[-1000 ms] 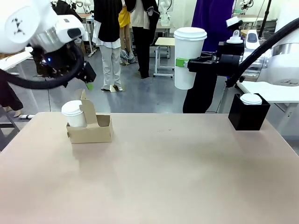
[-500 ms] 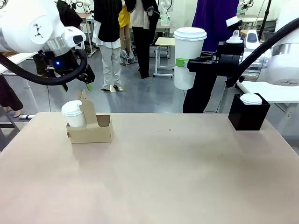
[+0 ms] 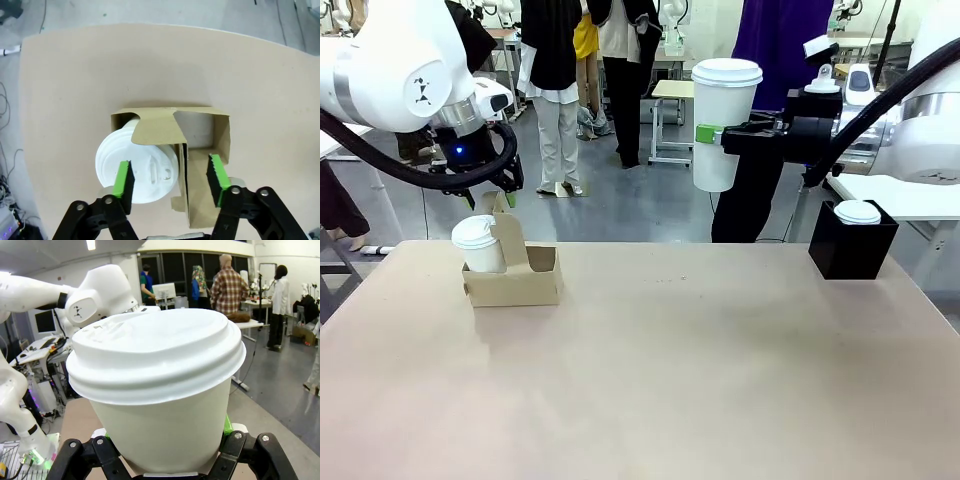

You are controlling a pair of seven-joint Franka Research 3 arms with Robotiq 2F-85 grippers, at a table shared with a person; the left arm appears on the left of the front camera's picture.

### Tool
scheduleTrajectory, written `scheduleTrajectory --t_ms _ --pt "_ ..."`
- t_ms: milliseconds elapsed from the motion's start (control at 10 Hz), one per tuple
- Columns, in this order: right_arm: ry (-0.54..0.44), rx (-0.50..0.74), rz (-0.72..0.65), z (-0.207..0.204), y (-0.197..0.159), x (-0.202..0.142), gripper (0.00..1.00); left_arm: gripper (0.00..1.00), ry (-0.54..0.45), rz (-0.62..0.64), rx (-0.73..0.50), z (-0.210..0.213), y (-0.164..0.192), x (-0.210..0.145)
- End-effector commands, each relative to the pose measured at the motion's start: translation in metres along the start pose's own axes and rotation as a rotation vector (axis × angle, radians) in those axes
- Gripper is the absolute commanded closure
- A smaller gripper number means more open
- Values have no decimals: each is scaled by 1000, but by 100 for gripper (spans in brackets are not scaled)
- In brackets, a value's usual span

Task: Pour a drink into a cup and package it in a carrier.
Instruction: Position the Cup Carrier in the center of the table.

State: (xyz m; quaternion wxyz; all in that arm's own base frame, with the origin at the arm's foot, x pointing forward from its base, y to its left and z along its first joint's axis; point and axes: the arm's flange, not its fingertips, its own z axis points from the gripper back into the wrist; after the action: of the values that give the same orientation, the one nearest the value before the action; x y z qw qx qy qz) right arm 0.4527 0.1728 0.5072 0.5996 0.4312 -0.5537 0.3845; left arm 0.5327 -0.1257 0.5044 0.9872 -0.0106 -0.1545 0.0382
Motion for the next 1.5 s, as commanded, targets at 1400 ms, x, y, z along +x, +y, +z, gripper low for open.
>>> scheduleTrajectory --t_ms 1400 --pt "-16 -2 13 -3 -1 2 20 98 -38 36 2 48 -54 -33"
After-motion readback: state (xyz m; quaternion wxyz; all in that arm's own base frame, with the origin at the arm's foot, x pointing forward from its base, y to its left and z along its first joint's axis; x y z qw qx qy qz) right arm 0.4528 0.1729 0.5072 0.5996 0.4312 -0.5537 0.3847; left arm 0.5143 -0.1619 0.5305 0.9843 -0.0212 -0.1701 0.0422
